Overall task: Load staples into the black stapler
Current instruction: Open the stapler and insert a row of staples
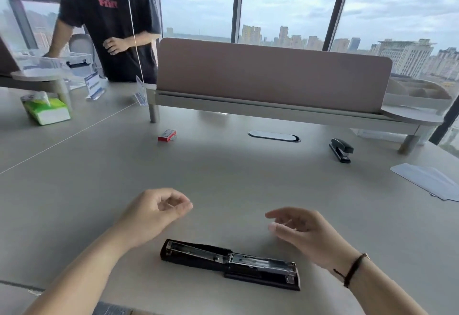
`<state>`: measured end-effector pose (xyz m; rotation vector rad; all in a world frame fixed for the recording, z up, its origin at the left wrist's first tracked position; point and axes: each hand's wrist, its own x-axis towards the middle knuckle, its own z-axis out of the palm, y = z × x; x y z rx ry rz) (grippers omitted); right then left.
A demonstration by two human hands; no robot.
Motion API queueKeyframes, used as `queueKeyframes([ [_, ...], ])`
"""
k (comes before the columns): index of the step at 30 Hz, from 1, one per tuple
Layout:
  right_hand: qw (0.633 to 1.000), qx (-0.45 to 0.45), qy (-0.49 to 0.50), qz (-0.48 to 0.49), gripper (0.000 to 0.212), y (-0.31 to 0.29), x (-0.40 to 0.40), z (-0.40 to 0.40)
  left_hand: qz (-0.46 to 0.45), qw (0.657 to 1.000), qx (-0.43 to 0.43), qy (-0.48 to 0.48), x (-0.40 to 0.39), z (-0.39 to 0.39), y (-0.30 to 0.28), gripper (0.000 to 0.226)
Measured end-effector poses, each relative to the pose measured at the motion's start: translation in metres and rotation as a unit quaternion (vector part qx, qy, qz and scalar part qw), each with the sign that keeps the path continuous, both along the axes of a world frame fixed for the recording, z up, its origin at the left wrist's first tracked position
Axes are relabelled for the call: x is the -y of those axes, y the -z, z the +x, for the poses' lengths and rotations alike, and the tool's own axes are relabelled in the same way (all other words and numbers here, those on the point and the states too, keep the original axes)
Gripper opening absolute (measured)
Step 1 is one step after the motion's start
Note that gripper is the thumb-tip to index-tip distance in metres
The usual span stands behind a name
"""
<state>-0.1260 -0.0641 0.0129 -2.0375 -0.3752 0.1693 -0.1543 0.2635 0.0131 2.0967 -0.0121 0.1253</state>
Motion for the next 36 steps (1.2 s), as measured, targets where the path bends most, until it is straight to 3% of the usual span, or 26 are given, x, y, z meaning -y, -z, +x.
queueKeyframes([
  [2, 1.000, -0.008, 0.005, -0.021, 0.014, -0.001, -0.025, 0.025, -0.001, 0.998, 0.019, -0.061, -0.006, 0.031, 0.002, 0.008],
  [3, 0.999, -0.011, 0.003, -0.031, 0.016, -0.003, -0.039, 0.038, 0.001, 0.995, 0.031, -0.091, -0.009, 0.046, 0.003, 0.003],
  [9, 0.998, -0.035, 0.004, -0.053, 0.030, -0.007, -0.133, 0.121, 0.020, 0.976, 0.061, -0.209, -0.031, 0.118, -0.005, 0.009],
  [19, 0.996, 0.019, 0.015, -0.083, 0.047, 0.002, -0.275, 0.262, 0.026, 0.942, 0.083, -0.324, -0.088, 0.205, 0.019, 0.022],
  [23, 0.992, 0.039, 0.020, -0.116, 0.056, 0.021, -0.307, 0.303, 0.033, 0.942, 0.098, -0.320, -0.094, 0.215, 0.031, 0.029],
  [27, 0.969, 0.115, 0.047, -0.211, 0.065, 0.033, -0.323, 0.318, 0.042, 0.944, 0.094, -0.315, -0.094, 0.217, 0.035, 0.030],
  [36, 0.977, 0.114, 0.048, -0.176, 0.040, 0.028, -0.320, 0.315, 0.065, 0.944, 0.088, -0.312, -0.091, 0.216, 0.034, 0.032],
])
